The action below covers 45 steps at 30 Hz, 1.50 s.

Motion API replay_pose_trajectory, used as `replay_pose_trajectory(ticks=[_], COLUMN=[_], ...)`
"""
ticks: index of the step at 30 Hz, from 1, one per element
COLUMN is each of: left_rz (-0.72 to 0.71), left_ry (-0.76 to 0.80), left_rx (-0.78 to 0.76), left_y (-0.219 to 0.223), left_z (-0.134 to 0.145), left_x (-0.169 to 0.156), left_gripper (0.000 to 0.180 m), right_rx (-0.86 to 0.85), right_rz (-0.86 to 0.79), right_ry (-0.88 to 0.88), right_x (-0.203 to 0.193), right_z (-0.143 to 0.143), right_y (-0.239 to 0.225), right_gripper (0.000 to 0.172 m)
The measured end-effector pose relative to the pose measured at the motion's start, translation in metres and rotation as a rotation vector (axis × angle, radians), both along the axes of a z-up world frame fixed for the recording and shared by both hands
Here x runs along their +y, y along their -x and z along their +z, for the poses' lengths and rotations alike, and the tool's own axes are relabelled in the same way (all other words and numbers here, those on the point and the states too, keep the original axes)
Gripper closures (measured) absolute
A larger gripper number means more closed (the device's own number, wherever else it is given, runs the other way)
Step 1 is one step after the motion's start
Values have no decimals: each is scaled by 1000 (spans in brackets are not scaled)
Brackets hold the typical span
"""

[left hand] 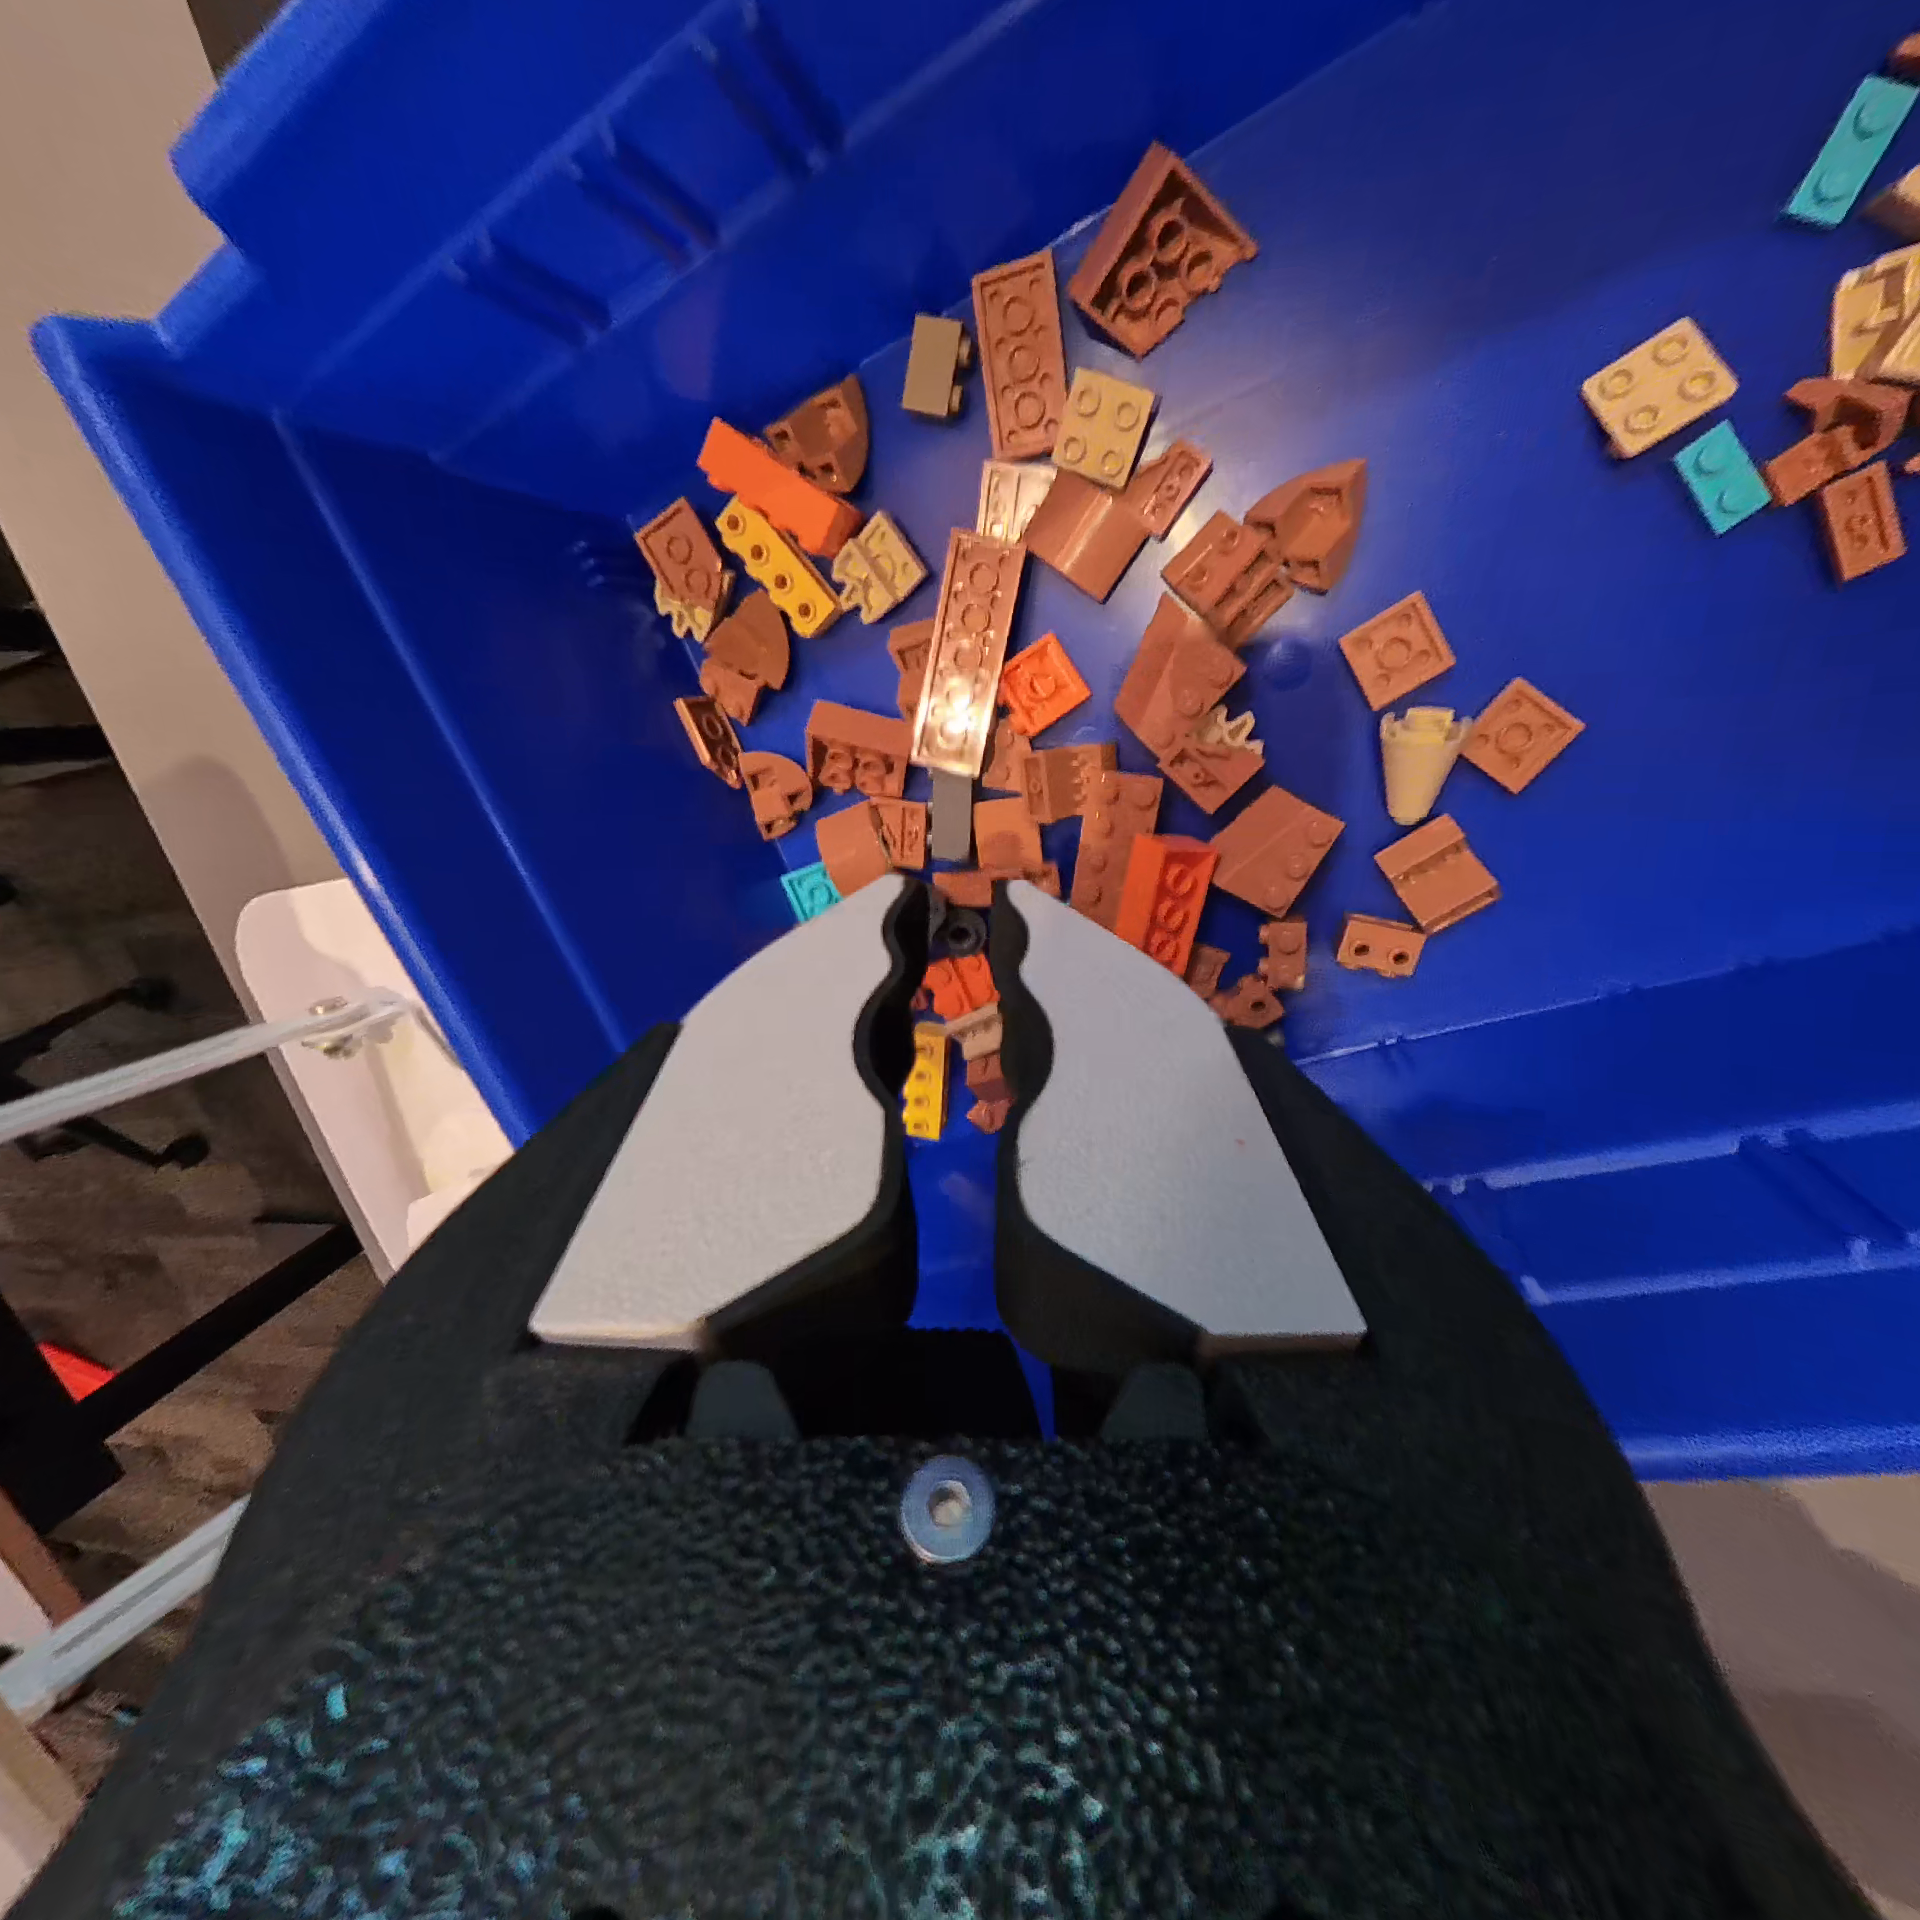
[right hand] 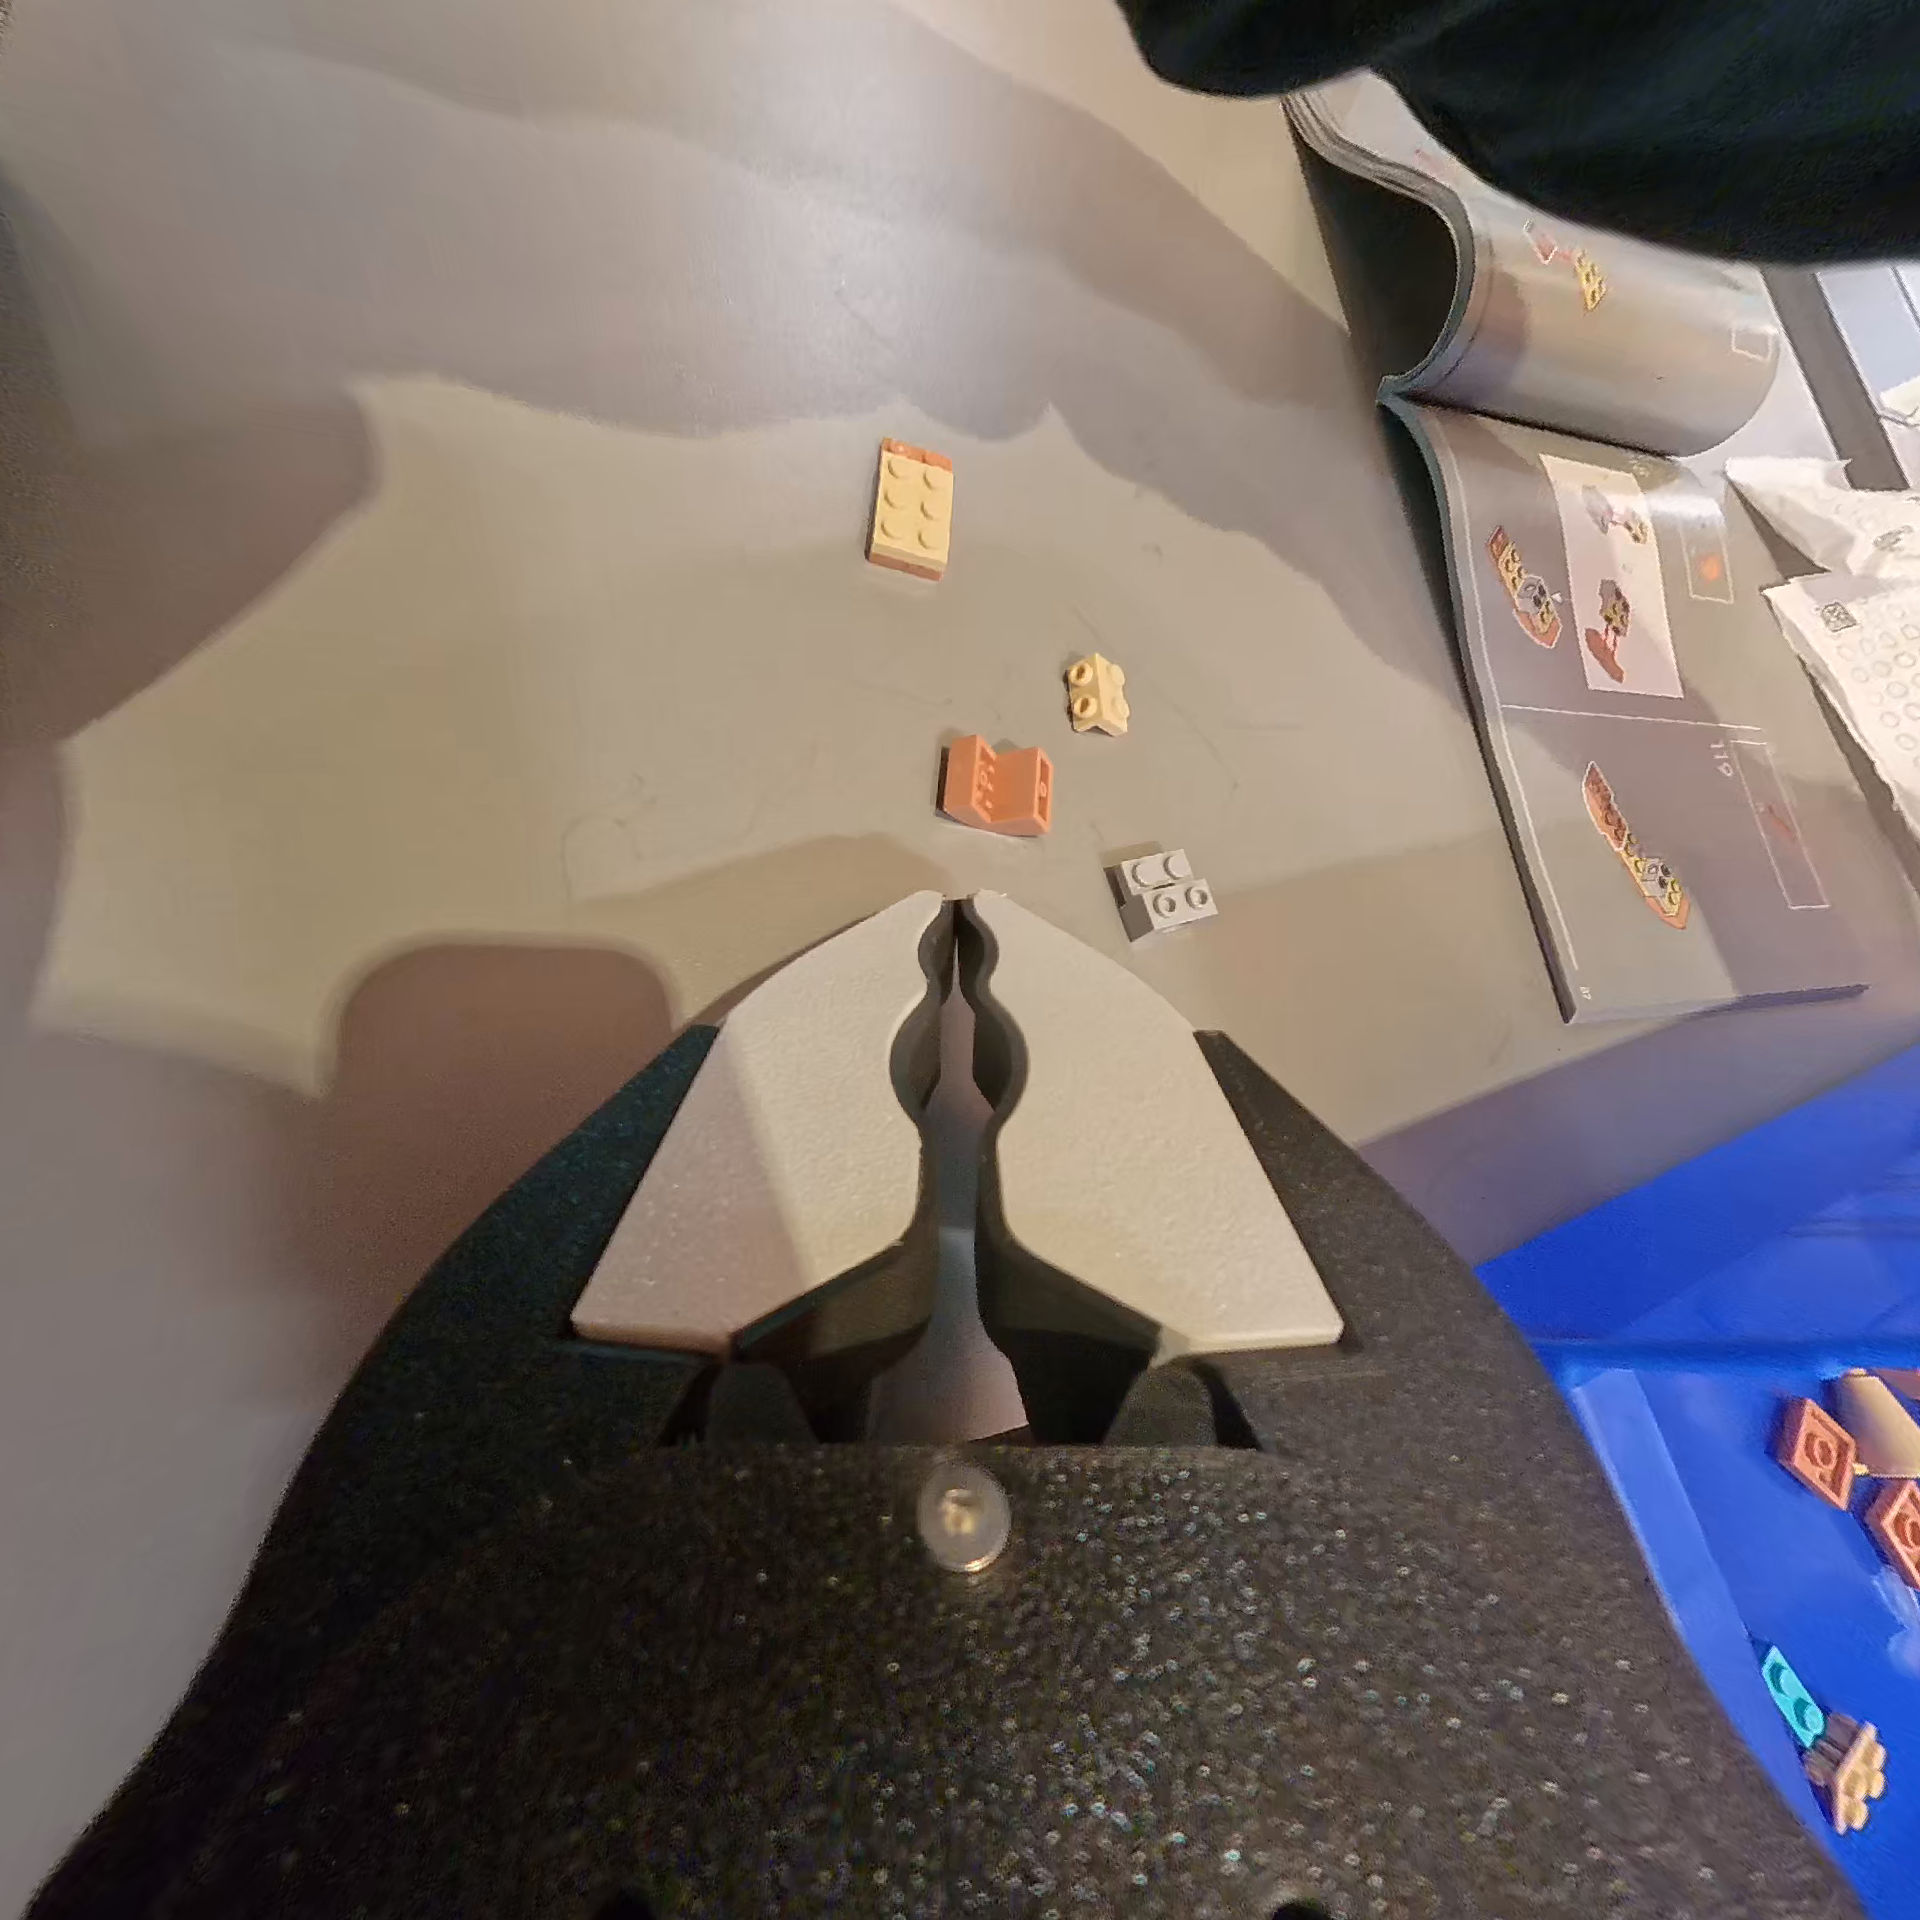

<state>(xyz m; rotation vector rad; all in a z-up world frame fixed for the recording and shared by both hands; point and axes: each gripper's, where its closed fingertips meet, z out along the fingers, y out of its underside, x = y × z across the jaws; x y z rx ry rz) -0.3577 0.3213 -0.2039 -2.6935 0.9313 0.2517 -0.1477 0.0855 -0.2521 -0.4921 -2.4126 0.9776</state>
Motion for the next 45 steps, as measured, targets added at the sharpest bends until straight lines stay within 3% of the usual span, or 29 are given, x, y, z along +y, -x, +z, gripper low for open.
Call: replay_pose_trajectory(ticks=[14,21,27,38,45], left_rz=[-140,-384,-599,-648,-585], left_ry=[-3,112,174,229,236], left_rx=[-194,-318,-334,-301,-317], left_y=[-73,-122,-156,-161,-151], left_z=[-27,-33,-39,-52,-37], left_x=[54,16,-12,-19,-28], left_gripper=[163,165,162,170,171], right_rx=[-4,-7,-13,-19,-19], right_rz=[3,5,5,6,8], right_ry=[3,4,8,15,15], right_x=[0,0,0,0,0], right_z=[0,0,0,-1,-1], right_y=[0,0,0,0,-1], right_gripper=[172,172,172,172,172])
